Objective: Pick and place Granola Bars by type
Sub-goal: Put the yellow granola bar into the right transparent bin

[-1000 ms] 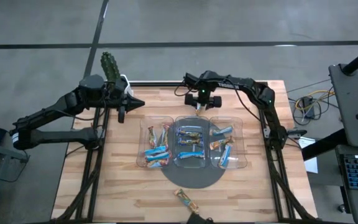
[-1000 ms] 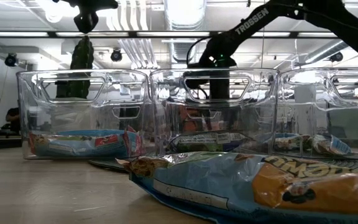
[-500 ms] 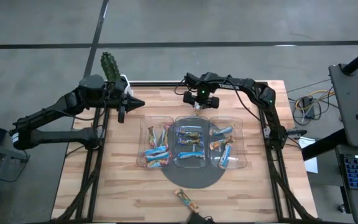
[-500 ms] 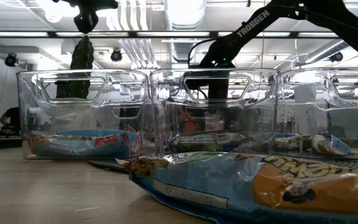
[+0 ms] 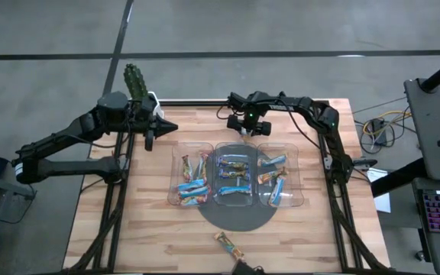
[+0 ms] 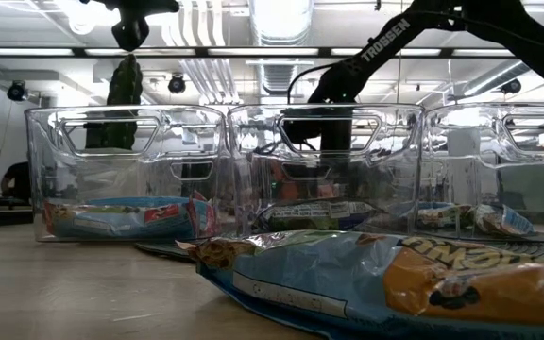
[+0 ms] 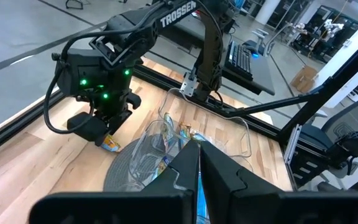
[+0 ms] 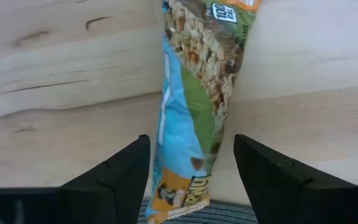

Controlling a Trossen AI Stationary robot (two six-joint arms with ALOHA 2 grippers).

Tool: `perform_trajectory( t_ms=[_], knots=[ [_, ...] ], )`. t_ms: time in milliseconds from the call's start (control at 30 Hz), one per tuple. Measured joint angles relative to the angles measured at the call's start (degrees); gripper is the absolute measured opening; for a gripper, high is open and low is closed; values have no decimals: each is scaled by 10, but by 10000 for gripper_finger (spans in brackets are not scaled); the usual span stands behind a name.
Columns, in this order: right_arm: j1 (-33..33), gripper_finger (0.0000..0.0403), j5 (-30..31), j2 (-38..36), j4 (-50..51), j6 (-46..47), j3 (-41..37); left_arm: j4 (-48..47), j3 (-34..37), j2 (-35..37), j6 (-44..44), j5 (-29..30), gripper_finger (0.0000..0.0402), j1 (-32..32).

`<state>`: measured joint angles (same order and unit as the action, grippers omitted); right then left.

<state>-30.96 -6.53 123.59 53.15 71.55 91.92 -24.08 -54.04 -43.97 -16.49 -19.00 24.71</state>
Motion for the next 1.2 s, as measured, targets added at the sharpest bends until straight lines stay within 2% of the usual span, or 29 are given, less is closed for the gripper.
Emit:
perform_trajectory(
  t_ms=[133,467,700,900,1200],
  knots=[
    [-1,202,-5,0,-2,-5,1,0,0,0,0,0,0,0],
    [-2,114,-9,0,-2,-10,-1,0,0,0,-5,-10,0,0],
    [-2,72,-12,0,-1,-12,-1,0,0,0,-7,-15,0,0],
    [-3,54,-11,-1,0,-18,-1,0,0,1,-15,-15,0,0],
    [-11,54,-10,-39,3,-59,-1,0,0,2,-15,-15,0,0]
  ],
)
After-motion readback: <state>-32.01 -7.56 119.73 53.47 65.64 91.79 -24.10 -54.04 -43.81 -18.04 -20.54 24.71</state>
